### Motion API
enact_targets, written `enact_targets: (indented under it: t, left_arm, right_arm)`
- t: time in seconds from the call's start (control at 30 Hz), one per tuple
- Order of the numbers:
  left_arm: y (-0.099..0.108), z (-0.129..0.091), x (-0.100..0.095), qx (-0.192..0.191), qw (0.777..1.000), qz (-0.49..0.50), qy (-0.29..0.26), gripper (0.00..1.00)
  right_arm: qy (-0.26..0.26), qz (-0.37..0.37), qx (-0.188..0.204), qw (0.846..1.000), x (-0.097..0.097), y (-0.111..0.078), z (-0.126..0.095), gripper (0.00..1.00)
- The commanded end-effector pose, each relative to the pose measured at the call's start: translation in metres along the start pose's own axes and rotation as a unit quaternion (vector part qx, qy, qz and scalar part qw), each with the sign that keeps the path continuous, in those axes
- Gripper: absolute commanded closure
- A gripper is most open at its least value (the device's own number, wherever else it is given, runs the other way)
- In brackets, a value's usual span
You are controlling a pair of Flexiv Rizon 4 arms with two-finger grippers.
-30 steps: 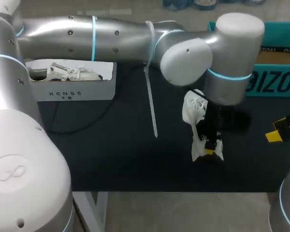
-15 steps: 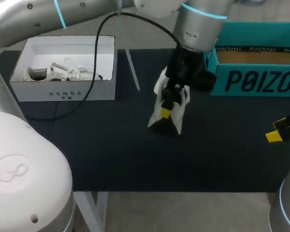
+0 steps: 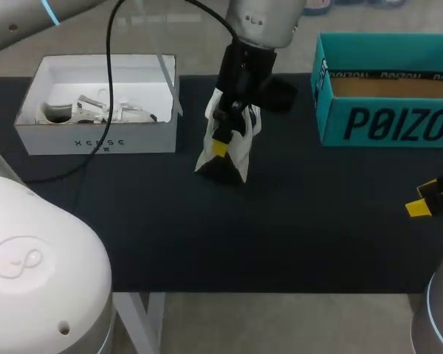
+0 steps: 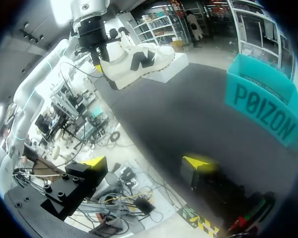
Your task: Take the shoe out of the shoebox, open the shoe tongue, remove and reinsert the insole, then place the shoe into the shoebox
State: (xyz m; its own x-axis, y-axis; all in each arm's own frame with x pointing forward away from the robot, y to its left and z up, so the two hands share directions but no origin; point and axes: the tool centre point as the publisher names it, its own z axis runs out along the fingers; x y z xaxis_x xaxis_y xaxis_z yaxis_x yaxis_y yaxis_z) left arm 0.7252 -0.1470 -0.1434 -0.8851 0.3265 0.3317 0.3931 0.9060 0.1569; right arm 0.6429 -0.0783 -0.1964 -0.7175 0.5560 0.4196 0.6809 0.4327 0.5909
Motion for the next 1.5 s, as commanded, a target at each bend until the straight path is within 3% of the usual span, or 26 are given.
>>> enact_targets:
  t: [0.03, 0.43, 0.7, 0.83, 1.07, 1.23, 1.5]
  left_arm:
    - [0.002, 0.0, 0.002, 0.002, 1.0, 0.001, -0.003, 1.0]
    - [0.002, 0.0, 0.002, 0.002, 1.0, 0.001, -0.003, 1.0]
    - [0.127, -0.007, -0.008, -0.029, 0.997, 0.008, -0.065, 1.0]
    - [0.181, 0.0, -0.019, -0.019, 0.994, 0.07, -0.087, 1.0]
    - [0.277, 0.022, -0.042, -0.044, 0.981, 0.157, -0.103, 1.0]
    - [0.343, 0.029, -0.06, -0.013, 0.984, 0.132, -0.118, 1.0]
    - [0.343, 0.029, -0.06, -0.013, 0.984, 0.132, -0.118, 1.0]
  right_arm:
    - [-0.02, 0.0, -0.006, 1.0, 0.009, -0.008, -0.004, 0.0]
    - [-0.02, 0.0, -0.006, 1.0, 0.009, -0.008, -0.004, 0.0]
    - [-0.02, 0.0, -0.006, 1.0, 0.009, -0.008, -0.004, 0.0]
    - [-0.02, 0.0, -0.006, 1.0, 0.009, -0.008, -0.004, 0.0]
    - [-0.02, 0.0, -0.006, 1.0, 0.009, -0.008, -0.004, 0.0]
    - [-0.02, 0.0, -0.006, 1.0, 0.009, -0.008, -0.004, 0.0]
    - [-0.02, 0.0, -0.006, 1.0, 0.009, -0.008, -0.004, 0.0]
